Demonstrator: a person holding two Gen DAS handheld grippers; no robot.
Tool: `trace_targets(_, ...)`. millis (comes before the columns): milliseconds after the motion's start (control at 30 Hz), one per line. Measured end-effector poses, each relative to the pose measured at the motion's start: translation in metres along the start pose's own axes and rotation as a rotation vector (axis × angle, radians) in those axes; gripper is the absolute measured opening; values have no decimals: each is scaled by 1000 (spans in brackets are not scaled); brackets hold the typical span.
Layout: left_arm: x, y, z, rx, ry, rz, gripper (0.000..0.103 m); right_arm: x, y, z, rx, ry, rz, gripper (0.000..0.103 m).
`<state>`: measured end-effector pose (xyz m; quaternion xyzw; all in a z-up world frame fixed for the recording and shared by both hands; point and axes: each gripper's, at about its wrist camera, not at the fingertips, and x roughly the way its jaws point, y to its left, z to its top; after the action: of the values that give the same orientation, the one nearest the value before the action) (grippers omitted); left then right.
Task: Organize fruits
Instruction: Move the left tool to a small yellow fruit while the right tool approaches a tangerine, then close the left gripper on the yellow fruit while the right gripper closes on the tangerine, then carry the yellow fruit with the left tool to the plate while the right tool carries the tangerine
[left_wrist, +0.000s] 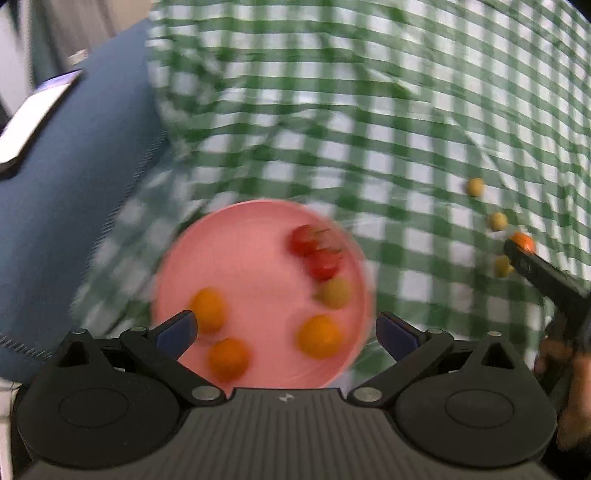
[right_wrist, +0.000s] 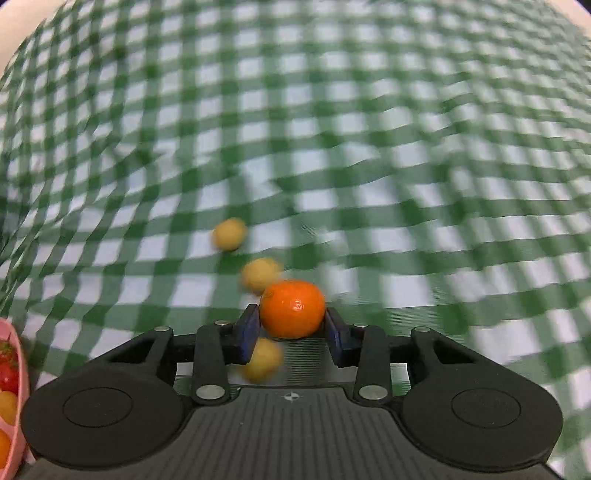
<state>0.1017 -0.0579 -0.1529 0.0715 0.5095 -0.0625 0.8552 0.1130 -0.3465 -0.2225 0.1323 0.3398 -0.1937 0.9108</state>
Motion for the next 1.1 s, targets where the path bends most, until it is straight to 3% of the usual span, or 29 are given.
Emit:
trace_targets(233, 50, -107, 39, 124, 27, -199, 103, -24, -73, -8, 129, -43, -142, 39)
trace_targets(400, 83, -169, 50, 223, 26, -237, 102, -14, -96, -9, 215, -45, -137, 39)
trace_targets(500, 97, -187, 56, 252, 43, -258, 97, -13, -99, -11, 230, -48, -117, 39)
trace_targets(633, 112, -201, 59, 271, 66, -251, 81, -10, -102, -11, 242, -50, -101, 39)
trace_targets(733, 120, -206, 56, 284, 77, -257, 48, -13, -103, -10, 249, -45, -90, 39)
trace_targets(767, 118, -207, 55, 294, 61, -249, 28, -13, -103, -11, 254, -43, -88, 39)
trace_targets(867, 115, -203, 56, 277, 85, -249, 28, -13, -101, -12, 251, -45, -84, 39)
trace_targets(1100, 57, -156, 36, 305, 8, -227, 28, -25, -92, -11, 190, -108, -109, 39)
